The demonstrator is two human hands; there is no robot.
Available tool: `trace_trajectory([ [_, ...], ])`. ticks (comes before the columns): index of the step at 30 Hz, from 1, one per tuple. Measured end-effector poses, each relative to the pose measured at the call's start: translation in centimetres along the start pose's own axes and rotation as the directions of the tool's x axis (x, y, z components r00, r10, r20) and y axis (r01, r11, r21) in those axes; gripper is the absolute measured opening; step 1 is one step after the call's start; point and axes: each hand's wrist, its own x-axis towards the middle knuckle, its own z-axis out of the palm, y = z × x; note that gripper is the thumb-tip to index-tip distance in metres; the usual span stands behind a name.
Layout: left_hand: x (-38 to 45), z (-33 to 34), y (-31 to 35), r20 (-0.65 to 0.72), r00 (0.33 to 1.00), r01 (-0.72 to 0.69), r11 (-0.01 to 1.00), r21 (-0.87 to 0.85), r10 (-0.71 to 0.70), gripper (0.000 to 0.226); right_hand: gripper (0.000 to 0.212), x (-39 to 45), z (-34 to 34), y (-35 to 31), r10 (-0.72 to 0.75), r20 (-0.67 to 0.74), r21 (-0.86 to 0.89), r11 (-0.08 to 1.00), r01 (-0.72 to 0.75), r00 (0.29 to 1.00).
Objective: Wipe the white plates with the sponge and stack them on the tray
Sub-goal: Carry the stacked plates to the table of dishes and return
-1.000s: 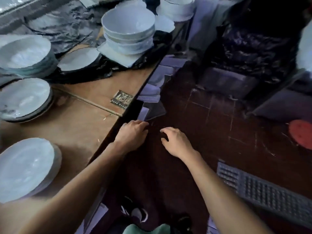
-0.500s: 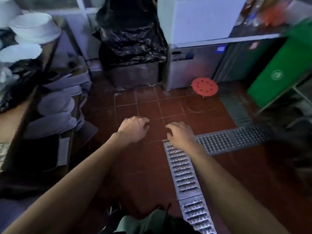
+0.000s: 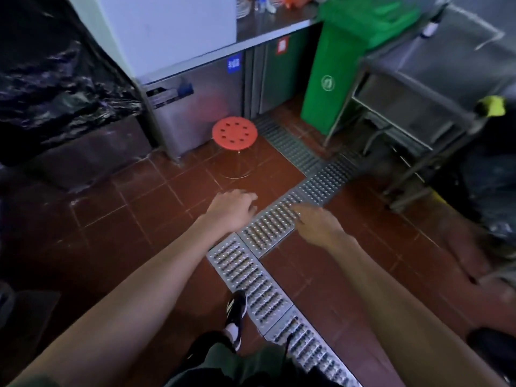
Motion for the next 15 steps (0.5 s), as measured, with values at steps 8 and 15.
trace_trajectory([
  [8, 13.9, -1.2, 6.2, 0.024, 0.957, -0.289, 0.957, 0.031, 0.288, 0.029, 0.042, 0.9, -5.4, 9.2, 0.234, -0.101, 0.202, 0.957, -0.210, 0.967],
  [15, 25.4, -2.4, 19.1, 0.090, 0.867, -0.497, 0.866, 0.063, 0.491, 0.039, 0.046, -0.8, -9.2, 21.3, 0.449, -0.216, 0.318, 0.872, -0.372, 0.867],
])
